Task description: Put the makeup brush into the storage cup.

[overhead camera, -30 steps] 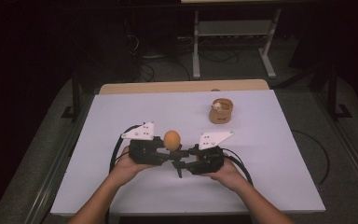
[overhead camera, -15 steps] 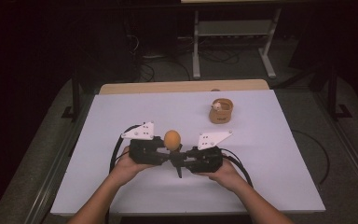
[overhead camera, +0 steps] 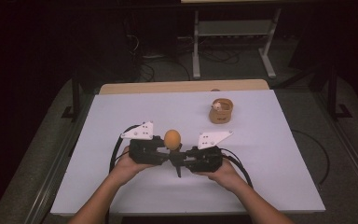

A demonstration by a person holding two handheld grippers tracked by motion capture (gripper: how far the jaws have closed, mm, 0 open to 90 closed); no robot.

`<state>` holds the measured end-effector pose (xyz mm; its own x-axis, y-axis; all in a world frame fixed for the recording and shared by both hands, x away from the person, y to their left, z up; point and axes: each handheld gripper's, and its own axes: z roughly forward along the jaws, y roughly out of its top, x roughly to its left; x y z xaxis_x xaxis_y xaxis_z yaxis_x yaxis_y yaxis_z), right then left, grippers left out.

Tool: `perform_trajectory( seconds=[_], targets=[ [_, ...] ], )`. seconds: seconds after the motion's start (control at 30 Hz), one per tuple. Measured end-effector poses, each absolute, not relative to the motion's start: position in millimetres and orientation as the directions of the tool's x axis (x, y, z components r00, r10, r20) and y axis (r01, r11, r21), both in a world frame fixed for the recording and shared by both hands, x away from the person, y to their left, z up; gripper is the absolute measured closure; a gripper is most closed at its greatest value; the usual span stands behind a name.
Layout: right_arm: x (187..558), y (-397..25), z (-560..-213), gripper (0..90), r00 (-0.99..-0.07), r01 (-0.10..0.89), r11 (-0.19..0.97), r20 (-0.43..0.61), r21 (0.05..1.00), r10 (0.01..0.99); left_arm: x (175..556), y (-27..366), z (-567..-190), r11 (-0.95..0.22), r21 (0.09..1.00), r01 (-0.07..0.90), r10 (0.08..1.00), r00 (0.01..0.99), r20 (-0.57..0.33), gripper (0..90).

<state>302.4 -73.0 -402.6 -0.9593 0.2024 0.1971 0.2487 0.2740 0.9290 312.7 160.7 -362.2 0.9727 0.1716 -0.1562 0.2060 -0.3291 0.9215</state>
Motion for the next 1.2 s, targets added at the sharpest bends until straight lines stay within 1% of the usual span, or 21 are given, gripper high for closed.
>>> perform_trajectory(
  seconds=[0.13, 0.17, 0.2, 0.4, 0.63, 0.87, 0.9, 0.97, 1.03, 1.07, 1.1, 1.2],
  targets=[
    [303.2, -73.7, -402.7, 73.3, -0.958, 0.25, 0.268, 0.197, 0.93, 0.211, 313.0, 161.3, -362.1, -0.321, 0.924, 0.21, 0.169, 0.972, -0.162, 54.2],
    [303.4, -74.1, -402.7, 73.3, -0.956, 0.253, 0.265, 0.199, 0.93, 0.216, 313.0, 161.9, -361.8, -0.32, 0.924, 0.21, 0.174, 0.972, -0.161, 54.2],
    [304.2, -75.7, -402.5, 73.3, -0.954, 0.257, 0.269, 0.2, 0.928, 0.222, 312.8, 162.2, -362.0, -0.312, 0.924, 0.221, 0.18, 0.969, -0.171, 49.1],
    [305.6, -78.6, -402.2, 73.3, -0.951, 0.255, 0.268, 0.191, 0.929, 0.244, 312.9, 167.6, -363.2, -0.279, 0.932, 0.231, 0.202, 0.963, -0.178, 39.0],
    [307.0, -83.2, -401.1, 73.2, -0.942, 0.261, 0.275, 0.182, 0.925, 0.282, 312.2, 180.9, -364.6, -0.255, 0.936, 0.243, 0.27, 0.947, -0.173, 27.2],
    [307.3, -87.2, -398.2, 73.2, -0.934, 0.254, 0.278, 0.161, 0.926, 0.318, 309.3, 198.7, -365.1, -0.217, 0.947, 0.237, 0.357, 0.922, -0.149, 19.8],
    [307.3, -87.2, -398.2, 73.2, -0.934, 0.254, 0.278, 0.161, 0.926, 0.318, 309.3, 198.7, -365.1, -0.217, 0.947, 0.237, 0.357, 0.922, -0.149, 18.8],
    [308.0, -90.1, -395.9, 73.2, -0.93, 0.254, 0.275, 0.157, 0.927, 0.331, 307.4, 205.8, -365.0, -0.195, 0.954, 0.228, 0.395, 0.908, -0.136, 17.2],
    [308.2, -91.0, -395.2, 73.2, -0.929, 0.25, 0.272, 0.151, 0.929, 0.338, 307.4, 205.8, -365.0, -0.195, 0.954, 0.228, 0.395, 0.908, -0.136, 16.9],
    [308.2, -91.0, -395.2, 73.2, -0.929, 0.25, 0.272, 0.151, 0.929, 0.338, 302.2, 213.6, -368.3, -0.194, 0.954, 0.23, 0.43, 0.894, -0.128, 16.9],
    [307.5, -93.9, -392.2, 73.2, -0.924, 0.252, 0.264, 0.151, 0.931, 0.353, 300.5, 216.1, -369.8, -0.196, 0.953, 0.232, 0.435, 0.891, -0.128, 15.0],
    [308.9, -96.4, -391.6, 73.2, -0.919, 0.254, 0.262, 0.148, 0.931, 0.365, 295.2, 223.5, -373.3, -0.199, 0.952, 0.233, 0.46, 0.88, -0.119, 13.3]
  ],
)
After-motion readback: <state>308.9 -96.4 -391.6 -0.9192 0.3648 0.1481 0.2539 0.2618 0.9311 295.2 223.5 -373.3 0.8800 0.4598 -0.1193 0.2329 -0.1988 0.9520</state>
